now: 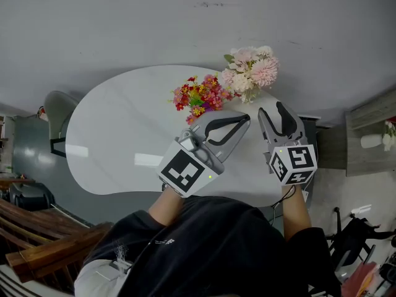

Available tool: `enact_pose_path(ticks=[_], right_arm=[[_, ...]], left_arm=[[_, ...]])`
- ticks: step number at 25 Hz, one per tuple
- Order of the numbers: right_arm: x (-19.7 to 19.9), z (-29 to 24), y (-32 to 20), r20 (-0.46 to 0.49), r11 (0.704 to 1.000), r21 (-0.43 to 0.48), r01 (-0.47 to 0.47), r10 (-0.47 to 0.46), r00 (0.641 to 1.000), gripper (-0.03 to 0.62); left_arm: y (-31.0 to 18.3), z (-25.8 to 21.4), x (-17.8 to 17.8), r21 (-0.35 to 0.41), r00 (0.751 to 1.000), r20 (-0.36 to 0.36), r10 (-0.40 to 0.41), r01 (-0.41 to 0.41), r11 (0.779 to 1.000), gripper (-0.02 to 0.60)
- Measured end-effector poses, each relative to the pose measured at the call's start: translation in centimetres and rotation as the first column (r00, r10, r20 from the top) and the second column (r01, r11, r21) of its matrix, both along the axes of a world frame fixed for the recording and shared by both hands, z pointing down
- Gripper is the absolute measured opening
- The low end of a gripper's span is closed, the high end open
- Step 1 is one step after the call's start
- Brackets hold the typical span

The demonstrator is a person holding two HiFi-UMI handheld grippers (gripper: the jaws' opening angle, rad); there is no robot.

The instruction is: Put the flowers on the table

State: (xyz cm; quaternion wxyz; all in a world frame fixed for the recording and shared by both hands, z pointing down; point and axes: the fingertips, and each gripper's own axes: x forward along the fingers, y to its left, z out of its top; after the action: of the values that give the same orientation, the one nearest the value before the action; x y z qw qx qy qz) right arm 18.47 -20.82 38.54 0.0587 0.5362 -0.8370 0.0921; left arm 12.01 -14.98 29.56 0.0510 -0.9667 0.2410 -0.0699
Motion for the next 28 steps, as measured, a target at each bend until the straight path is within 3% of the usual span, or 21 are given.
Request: enact_pose_path(ticks=[5, 21, 28], right_arm=[[1.0, -0.5, 0.3, 0.009, 1.000, 0.015, -0.004, 0.004, 1.000, 0.157], [3.1, -1.7, 1.5, 0.025, 0.997, 0.050, 0.051, -0.053, 0.998, 0.040], [3.0, -1.6, 2.3, 0.025, 0.994, 0.045, 0.095, -0.097, 0.995, 0.018]], left_arm=[[-0.1, 0.0, 0.6, 0.002, 1.000, -0.001, -0.017, 0.017, 1.000, -0.002], [0.4, 0.4, 2.9, 0.017, 0.998, 0.028, -0.060, 0.059, 0.998, -0.002], [1.0, 0.9, 3.2, 0.011, 0.996, 0.031, -0.081, 0.080, 0.997, -0.002]])
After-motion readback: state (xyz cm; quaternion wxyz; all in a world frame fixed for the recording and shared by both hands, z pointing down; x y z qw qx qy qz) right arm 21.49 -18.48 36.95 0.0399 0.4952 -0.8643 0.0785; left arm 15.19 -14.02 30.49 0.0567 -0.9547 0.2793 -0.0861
